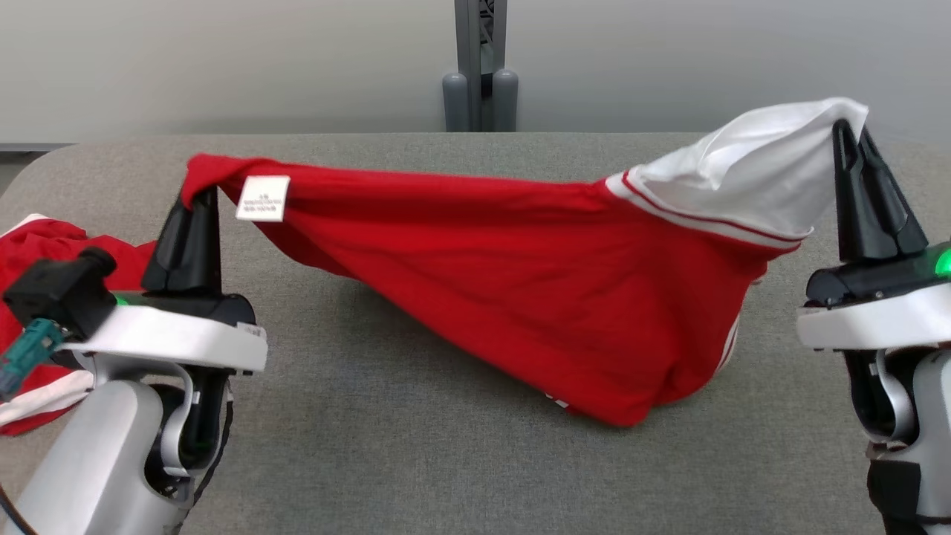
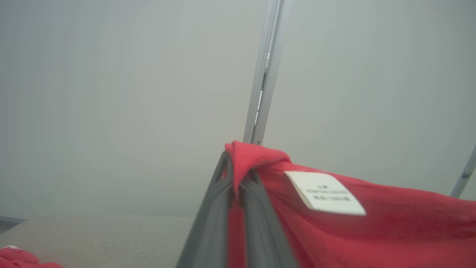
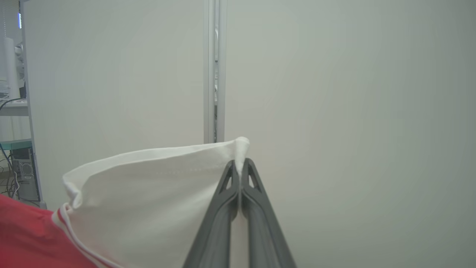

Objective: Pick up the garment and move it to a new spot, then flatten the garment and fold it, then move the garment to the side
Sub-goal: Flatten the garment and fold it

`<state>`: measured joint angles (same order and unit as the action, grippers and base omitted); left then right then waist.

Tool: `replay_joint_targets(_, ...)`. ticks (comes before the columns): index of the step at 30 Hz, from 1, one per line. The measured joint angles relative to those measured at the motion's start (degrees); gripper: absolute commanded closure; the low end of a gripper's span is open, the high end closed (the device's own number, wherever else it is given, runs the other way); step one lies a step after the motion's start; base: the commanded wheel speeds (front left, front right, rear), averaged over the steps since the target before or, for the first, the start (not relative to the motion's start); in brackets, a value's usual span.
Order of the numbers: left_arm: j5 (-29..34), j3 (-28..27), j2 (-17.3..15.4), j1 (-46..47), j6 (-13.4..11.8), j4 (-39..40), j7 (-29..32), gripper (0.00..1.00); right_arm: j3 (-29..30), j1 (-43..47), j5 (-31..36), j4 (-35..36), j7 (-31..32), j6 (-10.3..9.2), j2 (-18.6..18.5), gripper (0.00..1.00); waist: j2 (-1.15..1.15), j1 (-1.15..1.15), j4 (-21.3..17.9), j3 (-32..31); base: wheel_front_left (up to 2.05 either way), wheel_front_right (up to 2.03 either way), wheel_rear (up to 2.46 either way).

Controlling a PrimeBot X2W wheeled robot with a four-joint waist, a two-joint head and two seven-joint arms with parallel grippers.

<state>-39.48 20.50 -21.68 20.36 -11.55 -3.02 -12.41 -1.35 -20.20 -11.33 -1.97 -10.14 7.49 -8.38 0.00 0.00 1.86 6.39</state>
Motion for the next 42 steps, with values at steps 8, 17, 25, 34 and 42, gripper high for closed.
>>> replay_joint_targets(8,0.7,-2.5,-3.4,4.8,-2.7,12.1,3.7,1.00,1.1,-7.2,1.3,5.2,-0.2,0.01,-1.0,1.00,0.00,0.00,-0.2,-0.9,0.00,0.00,0.00)
replay_joint_targets(17,1.7,-2.8,-4.6,9.3,-3.8,16.9,6.3,1.00,-0.9,-12.6,-0.5,6.4,3.2,0.00,-1.2,1.00,0.00,0.00,-0.9,0.1,0.00,0.00,0.00)
replay_joint_targets(25,0.4,-0.3,-2.3,24.1,2.3,2.1,8.2,1.00,-5.0,-28.7,-5.7,-8.6,5.5,0.00,-4.1,1.00,0.00,0.00,-1.4,3.6,0.00,0.00,0.00)
replay_joint_targets(34,-1.0,1.9,4.0,46.7,9.7,-26.1,9.0,1.00,-11.3,-51.3,-10.2,-32.9,7.6,0.00,-5.3,1.00,0.00,0.00,-1.5,8.7,0.00,0.00,0.00)
replay_joint_targets(42,0.3,2.1,6.3,60.8,13.3,-43.5,5.6,1.00,-12.1,-67.9,-11.8,-47.7,2.3,0.00,-2.6,1.00,0.00,0.00,-2.7,12.1,0.00,0.00,0.00)
